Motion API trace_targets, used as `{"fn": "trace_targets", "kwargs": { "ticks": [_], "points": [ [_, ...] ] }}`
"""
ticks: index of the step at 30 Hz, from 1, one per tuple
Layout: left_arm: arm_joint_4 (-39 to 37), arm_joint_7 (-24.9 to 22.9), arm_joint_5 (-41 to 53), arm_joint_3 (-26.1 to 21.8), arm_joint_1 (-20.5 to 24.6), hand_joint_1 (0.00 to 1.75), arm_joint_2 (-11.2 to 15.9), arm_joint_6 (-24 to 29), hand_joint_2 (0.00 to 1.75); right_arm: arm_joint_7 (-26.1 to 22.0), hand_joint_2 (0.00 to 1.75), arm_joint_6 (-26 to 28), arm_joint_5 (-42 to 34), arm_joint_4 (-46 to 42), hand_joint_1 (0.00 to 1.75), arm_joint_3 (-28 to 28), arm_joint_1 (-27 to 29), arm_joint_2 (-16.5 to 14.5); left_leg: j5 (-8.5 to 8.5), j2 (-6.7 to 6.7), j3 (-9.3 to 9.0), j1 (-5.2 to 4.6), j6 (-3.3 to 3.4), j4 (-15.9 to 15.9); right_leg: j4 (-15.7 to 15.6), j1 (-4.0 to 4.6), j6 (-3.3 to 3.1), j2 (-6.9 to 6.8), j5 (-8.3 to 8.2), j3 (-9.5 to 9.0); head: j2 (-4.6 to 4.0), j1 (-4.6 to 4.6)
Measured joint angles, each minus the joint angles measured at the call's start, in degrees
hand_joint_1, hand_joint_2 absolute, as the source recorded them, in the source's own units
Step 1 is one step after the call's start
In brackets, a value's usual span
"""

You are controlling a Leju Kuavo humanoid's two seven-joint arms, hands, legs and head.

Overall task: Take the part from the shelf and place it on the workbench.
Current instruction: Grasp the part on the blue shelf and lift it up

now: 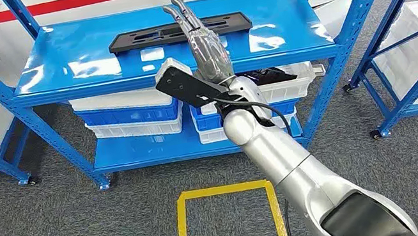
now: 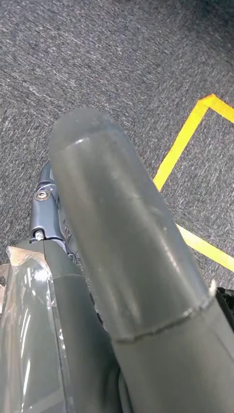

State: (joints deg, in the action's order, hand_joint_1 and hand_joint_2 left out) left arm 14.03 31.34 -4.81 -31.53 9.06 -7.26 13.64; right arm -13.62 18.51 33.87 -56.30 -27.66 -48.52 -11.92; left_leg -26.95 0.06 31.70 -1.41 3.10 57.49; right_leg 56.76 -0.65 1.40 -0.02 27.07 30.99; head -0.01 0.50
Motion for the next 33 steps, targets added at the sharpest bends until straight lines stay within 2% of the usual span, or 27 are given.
{"fn": "trace_targets", "kwargs": {
  "ticks": [3,4,7,8,9,10,12,13,14,17,19,20,22,23,24,25,27,28,29,30,33],
  "points": [
    [0.0,0.0,0.1,-0.1,0.0,0.0,0.0,0.2,0.0,-0.4,1.75,0.2,-0.3,0.4,0.0,0.1,-0.3,-0.2,0.69,0.19,-0.62,0.4,0.65,-1.3,0.4,0.07,0.2,0.03,0.26,0.46,-0.01,0.02],
    [0.0,0.0,0.1,-0.1,0.1,0.0,0.0,0.2,0.0,-0.6,1.75,0.4,-0.5,0.6,0.0,0.1,-0.4,-0.2,1.0,0.31,-0.88,0.66,0.87,-1.9,2.2,0.15,0.07,0.04,1.08,1.46,-0.01,-0.01],
    [0.0,-0.2,0.5,-0.1,0.2,0.0,0.0,0.2,0.0,-1.3,1.75,1.0,-0.9,1.4,0.0,0.2,-0.1,0.0,1.14,0.41,-0.98,0.96,1.02,-2.3,13.4,-0.1,-0.14,0.06,4.53,7.63,-0.01,-0.08],
    [0.0,-0.2,0.6,-0.1,0.2,0.0,0.0,0.2,0.0,-1.4,1.75,1.2,-0.9,1.7,0.0,0.3,0.3,0.2,1.05,0.39,-1.01,1.02,0.93,-2.3,15.9,-0.23,0.11,0.05,4.77,9.27,-0.01,-0.08],
    [0.0,-0.3,0.8,-0.1,0.2,0.0,0.0,0.2,0.0,-1.5,1.75,1.2,-0.9,1.8,0.0,0.3,0.7,0.3,0.92,0.37,-1.07,1.12,0.75,-2.2,16.2,-0.39,0.58,0.04,4.1,9.89,-0.01,-0.09],
    [0.0,-0.4,0.9,-0.1,0.2,0.0,0.0,0.3,0.0,-1.6,1.75,1.3,-0.8,1.8,0.0,0.4,0.9,0.4,0.7,0.36,-1.17,1.28,0.43,-2.1,14.0,-0.61,1.2,0.02,2.54,9.35,-0.01,-0.09],
    [0.0,-0.5,1.1,-0.1,0.2,0.0,0.0,0.3,0.0,-1.6,1.75,1.5,-0.7,1.9,0.0,0.4,1.1,0.4,-0.1,0.36,-1.21,1.51,-0.51,-1.3,6.4,-1.04,2.27,-0.15,-1.05,6.43,-0.01,-0.16],
    [0.0,-0.5,1.2,-0.1,0.3,0.0,0.0,0.3,0.0,-1.6,1.75,1.6,-0.6,1.8,0.0,0.4,1.2,0.5,-0.55,0.38,-1.06,1.55,-1.04,-0.8,3.4,-1.14,2.22,-0.12,-2.13,5.2,-0.01,-0.16],
    [0.0,-0.5,1.2,-0.1,0.3,0.0,0.0,0.3,0.0,-1.6,1.75,1.7,-0.6,1.8,0.0,0.4,1.3,0.5,-0.88,0.4,-0.85,1.55,-1.46,-0.4,1.9,-1.07,1.85,-0.07,-2.5,4.58,-0.01,-0.17],
    [0.0,-0.5,1.2,-0.1,0.4,0.0,0.0,0.3,0.0,-1.5,1.75,1.9,-0.5,1.7,0.0,0.5,1.6,0.5,-1.35,0.46,-0.56,1.95,-2.37,-0.1,1.6,-0.72,0.24,0.31,-2.29,4.54,0.0,-0.05],
    [0.0,-0.5,1.2,-0.1,0.6,0.0,-0.1,0.3,0.0,-1.5,1.75,2.0,-0.4,1.5,0.0,0.5,1.6,0.5,-2.63,0.43,0.44,2.24,-3.06,2.3,1.5,-0.95,-0.53,0.47,-2.1,4.22,-0.01,0.12],
    [0.0,-0.5,1.2,-0.1,0.6,0.0,-0.1,0.3,0.0,-1.5,1.75,2.0,-0.4,1.4,0.0,0.5,1.6,0.4,-3.8,0.38,1.84,2.36,-3.39,5.0,1.4,-1.06,-0.86,0.51,-1.97,4.02,-0.01,0.19],
    [0.0,-0.6,1.1,-0.1,0.6,0.0,-0.2,0.4,0.0,-1.5,1.75,2.0,-0.3,1.3,0.0,0.5,1.8,0.4,-6.19,0.36,6.37,2.5,-3.89,12.5,1.4,-0.92,-1.3,0.55,-1.66,3.73,-0.01,0.28],
    [0.0,-0.6,1.1,-0.1,0.5,0.0,-0.2,0.4,0.0,-1.5,1.75,1.9,-0.3,1.3,0.0,0.5,2.0,0.4,-6.44,0.36,8.42,2.55,-3.99,15.3,1.4,-0.84,-1.48,0.62,-1.52,3.56,-0.01,0.28],
    [0.0,-0.5,1.1,-0.1,0.4,0.0,-0.2,0.4,0.0,-1.5,1.75,1.9,-0.2,1.3,0.0,0.5,2.1,0.4,-5.67,0.36,9.7,2.58,-3.99,16.2,1.4,-0.77,-1.62,0.72,-1.35,3.35,-0.01,0.29],
    [0.0,-0.5,1.1,-0.2,0.3,0.0,-0.2,0.4,0.0,-1.4,1.75,1.9,-0.2,1.3,0.0,0.5,2.2,0.4,-3.81,0.36,9.82,2.59,-3.85,14.8,1.4,-0.72,-1.7,0.83,-1.16,3.07,-0.01,0.29],
    [0.0,-0.3,1.0,-0.2,0.3,0.0,-0.2,0.4,0.0,-1.4,1.75,1.9,-0.2,1.1,0.0,0.5,2.2,0.4,1.13,0.26,7.41,2.5,-3.18,7.6,1.4,-0.65,-1.62,1.03,-0.73,2.38,-0.01,0.27],
    [0.0,-0.2,1.0,-0.2,0.3,0.0,-0.2,0.4,0.0,-1.3,1.75,1.9,-0.2,1.0,0.0,0.5,2.2,0.4,2.69,0.19,6.02,2.32,-2.79,4.2,1.4,-0.48,-1.45,1.11,-0.51,2.17,-0.01,0.26],
    [0.0,-0.1,1.0,-0.3,0.3,0.0,-0.2,0.4,0.0,-1.3,1.75,1.9,-0.1,0.8,0.0,0.5,2.2,0.4,3.38,0.15,5.06,2.13,-2.47,1.9,1.3,-0.38,-1.25,1.15,-0.35,2.09,0.0,0.27],
    [0.0,-0.1,1.0,-0.3,0.4,0.0,-0.2,0.4,0.0,-1.2,1.75,1.9,-0.1,0.6,0.0,0.6,2.2,0.4,3.28,0.11,4.64,1.91,-2.22,1.0,1.3,-0.3,-1.02,1.16,-0.21,2.1,0.0,0.24],
    [0.0,0.0,0.9,-0.3,0.5,0.0,-0.3,0.3,0.0,-0.9,1.75,1.9,0.0,0.1,0.0,0.7,2.3,0.5,3.13,0.16,4.0,1.82,-1.5,-0.1,1.4,-0.17,-0.12,0.91,0.23,2.24,0.0,0.21]
  ]
}}
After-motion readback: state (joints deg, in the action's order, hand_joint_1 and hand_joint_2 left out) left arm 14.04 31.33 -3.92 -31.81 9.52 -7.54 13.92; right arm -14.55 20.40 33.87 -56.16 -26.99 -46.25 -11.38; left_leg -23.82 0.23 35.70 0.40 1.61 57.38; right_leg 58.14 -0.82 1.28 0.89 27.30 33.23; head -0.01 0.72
